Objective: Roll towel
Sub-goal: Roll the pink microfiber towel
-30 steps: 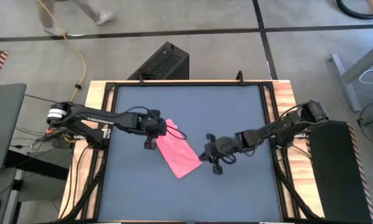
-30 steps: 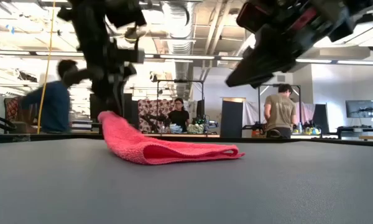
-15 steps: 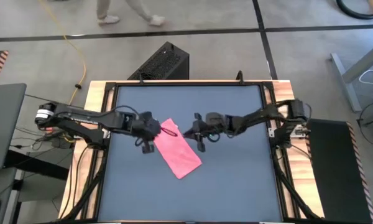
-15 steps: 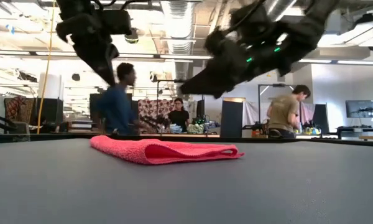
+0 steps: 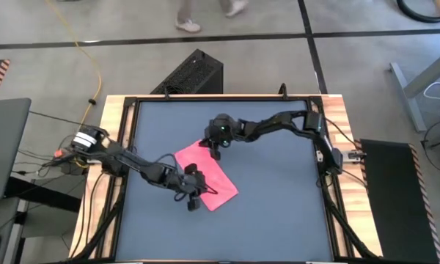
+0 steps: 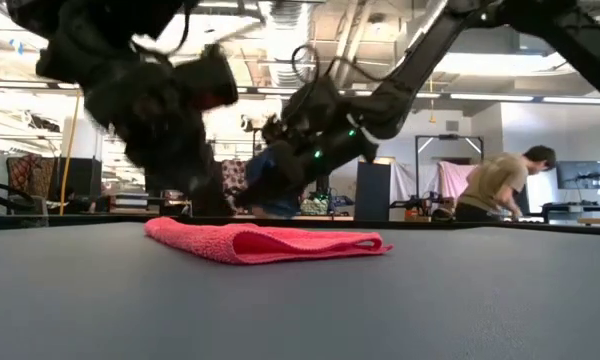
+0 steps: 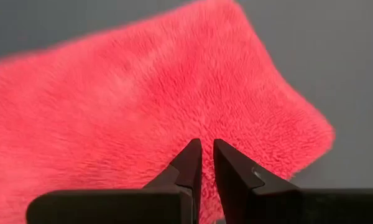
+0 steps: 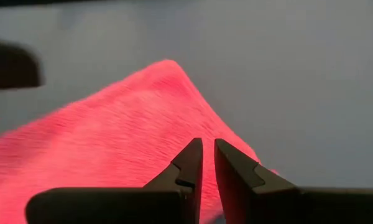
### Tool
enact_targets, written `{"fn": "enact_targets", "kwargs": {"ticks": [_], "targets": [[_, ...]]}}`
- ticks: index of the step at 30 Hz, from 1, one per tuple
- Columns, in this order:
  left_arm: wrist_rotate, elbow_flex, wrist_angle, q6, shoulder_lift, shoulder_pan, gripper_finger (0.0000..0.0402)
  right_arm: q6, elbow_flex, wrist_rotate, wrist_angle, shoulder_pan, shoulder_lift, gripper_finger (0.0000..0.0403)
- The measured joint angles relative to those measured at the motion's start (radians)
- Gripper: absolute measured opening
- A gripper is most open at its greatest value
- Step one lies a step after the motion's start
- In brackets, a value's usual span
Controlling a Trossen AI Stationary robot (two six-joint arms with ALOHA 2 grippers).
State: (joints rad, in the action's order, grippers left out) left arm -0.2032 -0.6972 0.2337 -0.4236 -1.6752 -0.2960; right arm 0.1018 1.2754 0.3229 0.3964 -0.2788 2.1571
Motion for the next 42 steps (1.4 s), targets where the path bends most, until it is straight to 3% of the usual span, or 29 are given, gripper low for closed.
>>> {"fn": "enact_targets", "kwargs": {"ticks": [8, 14, 24, 36, 42], "targets": [[0.054, -0.023, -0.010, -0.041, -0.058, -0.003, 0.0029, -0.015, 0.053, -0.025, -0.062, -0.004, 0.093, 0.0030], [0.054, -0.023, -0.194, -0.053, 0.006, -0.003, 0.0029, -0.023, 0.051, -0.124, -0.242, 0.001, 0.059, 0.0011], [-0.006, -0.020, -0.363, -0.002, 0.125, -0.044, 0.0029, -0.026, 0.021, -0.435, -0.577, 0.097, -0.087, 0.0017], [-0.018, -0.017, -0.398, 0.138, 0.326, -0.078, 0.0029, 0.012, -0.017, -0.435, -0.566, 0.177, -0.287, 0.0063], [-0.022, 0.100, -0.266, 0.034, 0.295, -0.118, 0.0029, -0.033, -0.044, -0.429, -0.551, 0.184, -0.341, 0.0065]]}}
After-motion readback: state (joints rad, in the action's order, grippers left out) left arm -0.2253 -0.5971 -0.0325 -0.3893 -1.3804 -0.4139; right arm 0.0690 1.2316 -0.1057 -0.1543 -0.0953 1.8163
